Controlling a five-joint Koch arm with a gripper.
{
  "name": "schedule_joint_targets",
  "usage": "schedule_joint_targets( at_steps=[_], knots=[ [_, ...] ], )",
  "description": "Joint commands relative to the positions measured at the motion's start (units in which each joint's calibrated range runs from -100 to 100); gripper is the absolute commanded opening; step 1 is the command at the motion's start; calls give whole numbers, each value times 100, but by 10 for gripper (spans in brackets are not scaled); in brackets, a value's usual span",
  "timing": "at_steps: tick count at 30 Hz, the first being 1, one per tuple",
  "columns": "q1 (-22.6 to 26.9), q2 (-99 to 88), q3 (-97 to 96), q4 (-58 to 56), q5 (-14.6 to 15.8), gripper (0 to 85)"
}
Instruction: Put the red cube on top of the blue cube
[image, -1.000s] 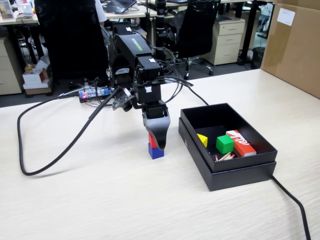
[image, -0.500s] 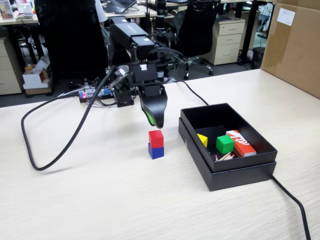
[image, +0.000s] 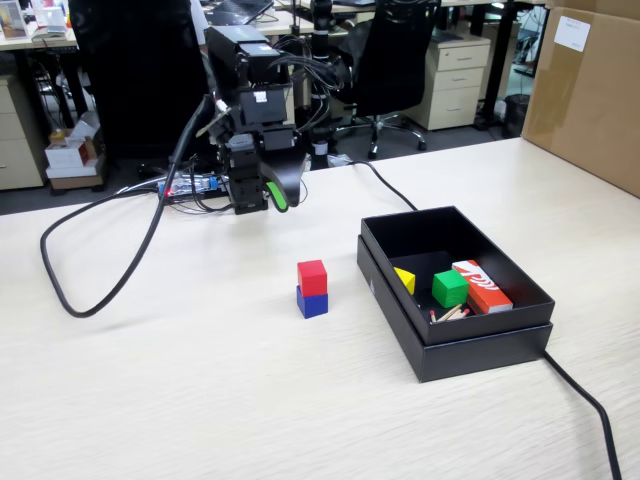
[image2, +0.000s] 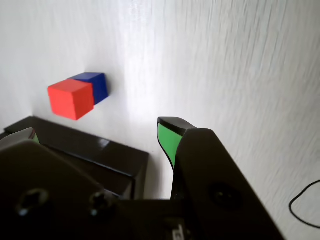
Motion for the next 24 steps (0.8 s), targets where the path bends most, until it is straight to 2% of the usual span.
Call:
schedule_joint_targets(
  at_steps=[1,16,20,24],
  knots=[
    [-34,-882,-300,716,-83,480],
    [-181,-1960,-3174,4051,-93,477],
    [-244,-2316,-4280,5459,-288,475],
    [-278,-2500,-4743,5899,-303,476]
  ],
)
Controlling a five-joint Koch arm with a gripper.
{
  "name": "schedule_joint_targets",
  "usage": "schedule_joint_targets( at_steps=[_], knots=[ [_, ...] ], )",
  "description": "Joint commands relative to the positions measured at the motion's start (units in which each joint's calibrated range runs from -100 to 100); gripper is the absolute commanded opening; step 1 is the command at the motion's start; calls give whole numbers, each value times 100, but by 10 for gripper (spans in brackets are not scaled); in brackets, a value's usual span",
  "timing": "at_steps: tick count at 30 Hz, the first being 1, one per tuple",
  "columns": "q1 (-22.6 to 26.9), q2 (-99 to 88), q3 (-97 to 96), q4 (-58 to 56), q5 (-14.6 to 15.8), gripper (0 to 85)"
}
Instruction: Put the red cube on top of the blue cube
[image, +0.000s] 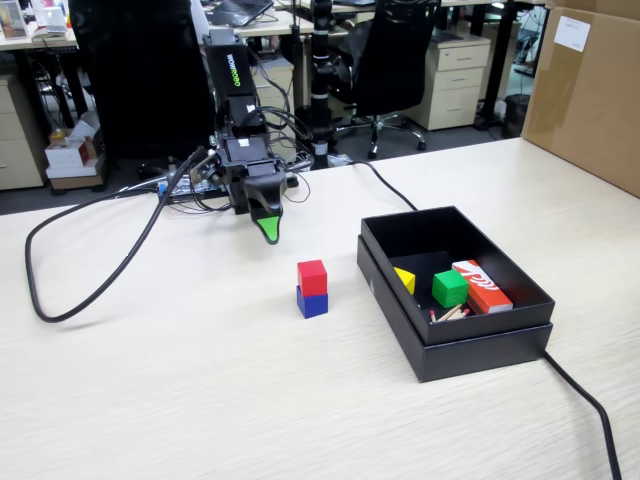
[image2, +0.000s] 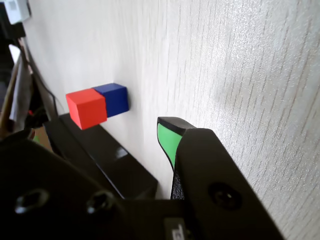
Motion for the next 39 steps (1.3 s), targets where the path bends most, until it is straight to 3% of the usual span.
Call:
schedule_joint_targets(
  at_steps=[1,10,24,39],
  knots=[
    [-34,-218,5,745,-24,476],
    [-112,-333,-1255,1902,-54,476],
    [-117,-390,-1645,1885,-122,477],
    [-137,149,-1681,1038,-210,485]
  ],
)
